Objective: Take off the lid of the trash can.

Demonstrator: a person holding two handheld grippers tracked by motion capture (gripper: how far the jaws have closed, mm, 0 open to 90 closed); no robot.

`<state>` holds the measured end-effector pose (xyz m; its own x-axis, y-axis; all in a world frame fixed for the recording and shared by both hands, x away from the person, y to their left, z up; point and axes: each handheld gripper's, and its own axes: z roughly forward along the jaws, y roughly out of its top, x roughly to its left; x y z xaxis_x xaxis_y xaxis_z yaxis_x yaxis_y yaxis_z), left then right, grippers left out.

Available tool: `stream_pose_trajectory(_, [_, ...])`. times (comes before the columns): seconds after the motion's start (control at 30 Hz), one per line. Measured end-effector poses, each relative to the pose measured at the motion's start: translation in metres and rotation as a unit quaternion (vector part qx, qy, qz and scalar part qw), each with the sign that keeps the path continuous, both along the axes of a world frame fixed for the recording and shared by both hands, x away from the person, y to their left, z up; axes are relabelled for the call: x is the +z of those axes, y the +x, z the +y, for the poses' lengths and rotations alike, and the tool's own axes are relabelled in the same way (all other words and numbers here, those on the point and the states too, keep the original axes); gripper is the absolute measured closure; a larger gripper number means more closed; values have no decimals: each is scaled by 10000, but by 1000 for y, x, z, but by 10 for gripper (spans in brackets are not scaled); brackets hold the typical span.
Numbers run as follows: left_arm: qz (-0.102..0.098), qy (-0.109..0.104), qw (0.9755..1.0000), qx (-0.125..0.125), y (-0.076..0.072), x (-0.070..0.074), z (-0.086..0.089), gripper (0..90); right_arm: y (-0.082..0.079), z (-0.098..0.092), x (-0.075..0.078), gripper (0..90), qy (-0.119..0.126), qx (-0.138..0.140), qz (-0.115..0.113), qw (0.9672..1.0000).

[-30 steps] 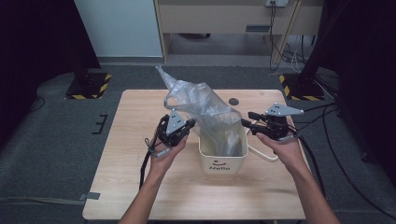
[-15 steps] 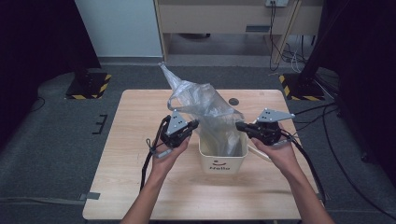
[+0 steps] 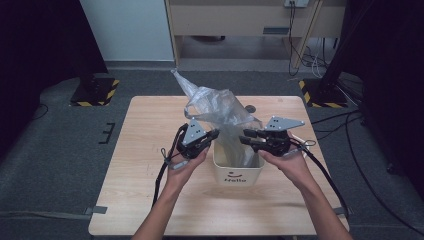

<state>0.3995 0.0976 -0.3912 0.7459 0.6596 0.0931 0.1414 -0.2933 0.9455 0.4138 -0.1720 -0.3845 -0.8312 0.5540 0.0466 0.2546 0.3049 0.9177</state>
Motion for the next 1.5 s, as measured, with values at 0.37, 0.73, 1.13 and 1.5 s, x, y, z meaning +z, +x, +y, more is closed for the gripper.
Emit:
stream_pose_trajectory(0.37, [-34, 20, 10000, -40, -1, 5, -6, 900, -1, 12, -2, 693, -65, 137, 12, 9999])
stream_pose_trajectory(0.73, [-63, 70, 9999, -85, -2, 6, -5, 900, 2, 21, -11, 740, -67, 115, 38, 9999])
stream_pose_trajectory(1.13, [-75, 209, 9996, -200, -5, 3, -12, 900, 5, 29, -7, 748, 47, 10, -13, 10000])
stream_pose_trajectory(1.5, [-117, 449, 9989, 4, 1, 2, 0, 900, -8, 19, 0, 900, -114, -64, -212, 9997])
